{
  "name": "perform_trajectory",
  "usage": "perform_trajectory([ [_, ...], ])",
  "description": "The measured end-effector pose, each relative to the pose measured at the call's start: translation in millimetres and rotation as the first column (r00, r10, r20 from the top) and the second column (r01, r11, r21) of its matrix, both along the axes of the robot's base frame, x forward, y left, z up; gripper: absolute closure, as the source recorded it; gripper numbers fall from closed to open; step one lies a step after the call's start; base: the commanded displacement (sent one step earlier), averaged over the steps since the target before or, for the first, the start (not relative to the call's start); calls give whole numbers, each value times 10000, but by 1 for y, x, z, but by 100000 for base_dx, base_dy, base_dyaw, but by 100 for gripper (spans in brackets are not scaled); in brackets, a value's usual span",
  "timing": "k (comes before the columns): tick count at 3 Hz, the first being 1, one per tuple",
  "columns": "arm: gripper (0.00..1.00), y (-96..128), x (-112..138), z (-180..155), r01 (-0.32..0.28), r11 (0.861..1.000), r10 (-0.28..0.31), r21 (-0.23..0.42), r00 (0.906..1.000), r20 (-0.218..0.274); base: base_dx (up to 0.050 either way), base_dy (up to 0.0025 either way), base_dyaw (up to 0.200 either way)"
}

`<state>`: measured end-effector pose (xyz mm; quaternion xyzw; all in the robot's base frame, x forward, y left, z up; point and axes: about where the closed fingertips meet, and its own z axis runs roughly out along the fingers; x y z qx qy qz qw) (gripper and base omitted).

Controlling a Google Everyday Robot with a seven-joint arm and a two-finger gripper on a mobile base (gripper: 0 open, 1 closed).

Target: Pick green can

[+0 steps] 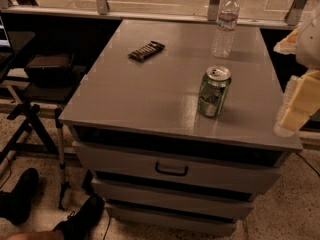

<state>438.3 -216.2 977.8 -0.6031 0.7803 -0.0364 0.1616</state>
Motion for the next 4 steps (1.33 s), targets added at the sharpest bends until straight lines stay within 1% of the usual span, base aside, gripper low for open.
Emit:
perform_trajectory([
  [3,0,0,0,0,0,10000,0,0,10000,4,1667,-63,-7398],
  [4,0,0,0,0,0,10000,0,0,10000,6,0,0,0],
])
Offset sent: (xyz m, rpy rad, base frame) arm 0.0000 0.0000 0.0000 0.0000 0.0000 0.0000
